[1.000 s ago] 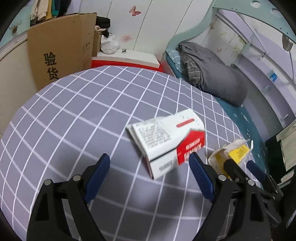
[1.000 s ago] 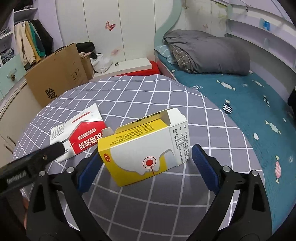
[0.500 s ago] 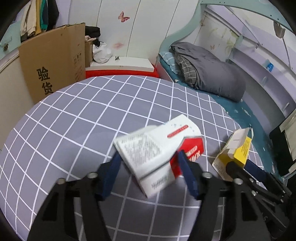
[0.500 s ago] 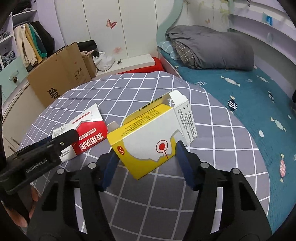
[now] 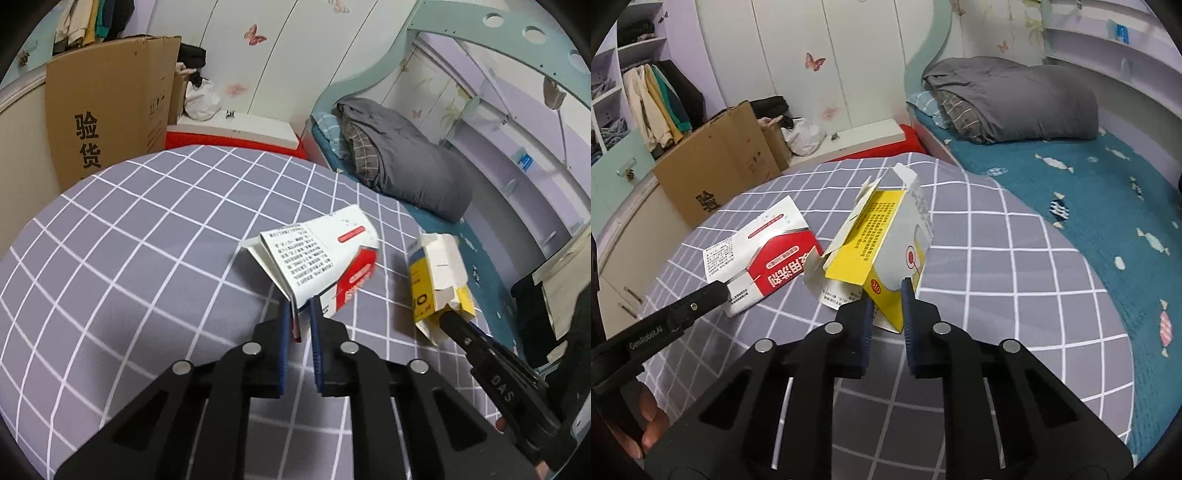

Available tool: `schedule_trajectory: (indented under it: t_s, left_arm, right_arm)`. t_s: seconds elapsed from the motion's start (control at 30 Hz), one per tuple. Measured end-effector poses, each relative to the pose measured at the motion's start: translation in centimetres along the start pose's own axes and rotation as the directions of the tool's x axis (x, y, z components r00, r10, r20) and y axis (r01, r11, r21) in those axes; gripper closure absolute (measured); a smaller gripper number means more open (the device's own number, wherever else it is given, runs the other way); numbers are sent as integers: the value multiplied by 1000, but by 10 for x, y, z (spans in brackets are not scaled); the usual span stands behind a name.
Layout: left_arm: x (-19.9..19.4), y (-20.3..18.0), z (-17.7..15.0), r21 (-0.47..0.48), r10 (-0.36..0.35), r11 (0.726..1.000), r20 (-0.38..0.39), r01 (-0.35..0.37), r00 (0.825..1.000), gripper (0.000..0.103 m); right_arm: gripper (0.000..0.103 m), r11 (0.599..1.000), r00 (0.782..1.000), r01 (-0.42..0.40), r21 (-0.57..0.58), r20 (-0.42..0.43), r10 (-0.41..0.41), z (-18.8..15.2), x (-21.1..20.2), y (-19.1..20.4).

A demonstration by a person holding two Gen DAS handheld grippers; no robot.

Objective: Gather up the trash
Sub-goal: 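Grasp the white-red medicine box with the left tool while the right tool grasps the yellow carton, then lift the medicine box and yellow carton off the table with both tools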

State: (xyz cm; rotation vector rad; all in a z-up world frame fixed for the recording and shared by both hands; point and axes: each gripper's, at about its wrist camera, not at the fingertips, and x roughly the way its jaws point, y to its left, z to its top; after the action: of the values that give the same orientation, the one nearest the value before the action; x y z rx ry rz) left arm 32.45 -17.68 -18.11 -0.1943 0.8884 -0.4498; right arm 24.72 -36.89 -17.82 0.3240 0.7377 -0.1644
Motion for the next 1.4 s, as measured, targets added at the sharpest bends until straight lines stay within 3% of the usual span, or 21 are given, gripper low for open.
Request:
schedule_trajectory:
  t_s: [0.3,0.47,0.7,0.83,0.97,1.03,1.2,1.4]
  left_arm:
    - [-54,0,-20,38,42,998,107,-46,993,96]
    - [-85,1,-39,84,29,996,119,-39,993,96]
    - [-99,16,-74,93,31,995,77,-38,997,95]
    - [-79,29,-77,32,21,999,-4,-21,1000,94]
    - [-69,38,-77,-24,-17,1000,-12,17,1000,92]
    - [-63,43,-74,-61,-47,997,-21,46,999,87]
    - [-52,43,-66,-106,-113,988,-10,111,994,47]
    - [-40,47,-57,-189,-149,970,20,150,989,44]
  right_arm:
    - [94,988,988,-154,19,-13,154,-10,-16,15]
    - [94,966,964,-257,25,-57,258,-24,-19,34]
    - [94,964,961,-266,-11,-84,264,-39,-23,51]
    - [94,962,959,-269,-40,-109,263,-49,-22,64]
    - [94,964,960,-260,-52,-118,253,-55,-24,67]
    - [94,966,961,-256,-47,-122,248,-57,-25,65]
    - [94,969,963,-243,-50,-133,235,-61,-24,58]
    - [94,971,965,-235,-40,-131,228,-59,-24,52]
